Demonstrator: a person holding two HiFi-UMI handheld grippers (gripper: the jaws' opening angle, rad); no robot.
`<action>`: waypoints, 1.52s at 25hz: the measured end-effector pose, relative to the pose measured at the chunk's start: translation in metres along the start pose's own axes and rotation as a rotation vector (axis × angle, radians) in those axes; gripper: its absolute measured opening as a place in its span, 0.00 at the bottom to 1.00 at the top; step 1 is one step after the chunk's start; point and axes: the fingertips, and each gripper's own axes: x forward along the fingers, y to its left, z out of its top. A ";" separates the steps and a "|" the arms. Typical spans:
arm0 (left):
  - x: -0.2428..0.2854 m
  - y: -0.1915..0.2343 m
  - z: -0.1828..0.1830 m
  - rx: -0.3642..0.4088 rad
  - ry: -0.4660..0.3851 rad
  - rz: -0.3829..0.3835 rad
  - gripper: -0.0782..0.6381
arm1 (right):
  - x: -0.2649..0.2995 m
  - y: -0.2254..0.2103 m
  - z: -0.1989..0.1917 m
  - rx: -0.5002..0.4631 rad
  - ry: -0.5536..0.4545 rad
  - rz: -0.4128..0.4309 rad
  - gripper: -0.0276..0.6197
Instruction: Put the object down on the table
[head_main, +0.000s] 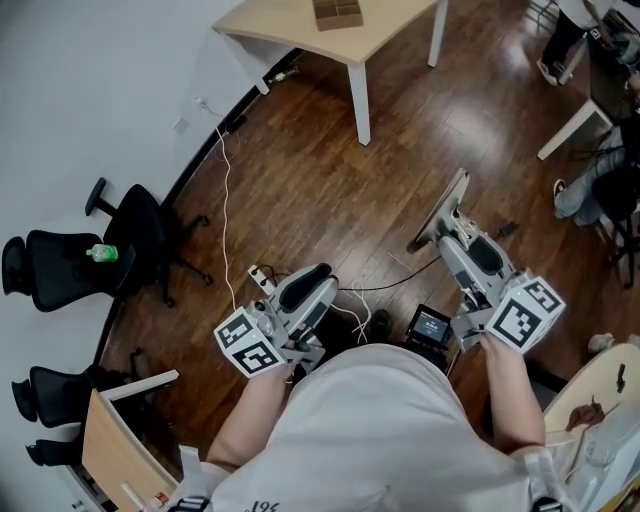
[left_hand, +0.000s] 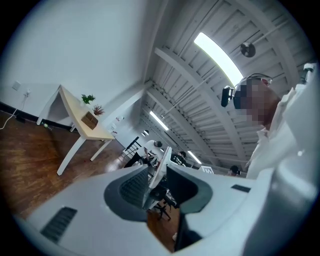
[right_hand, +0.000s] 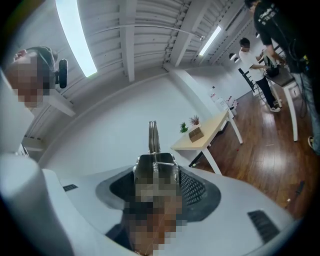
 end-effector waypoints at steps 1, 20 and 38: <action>0.001 0.002 0.000 -0.004 0.006 -0.001 0.23 | 0.002 -0.001 0.000 0.003 0.004 -0.001 0.40; 0.055 0.151 0.114 -0.017 0.069 -0.114 0.23 | 0.168 -0.034 0.043 -0.006 -0.015 -0.102 0.40; 0.074 0.261 0.192 -0.075 0.158 -0.193 0.23 | 0.303 -0.041 0.078 -0.024 -0.027 -0.182 0.40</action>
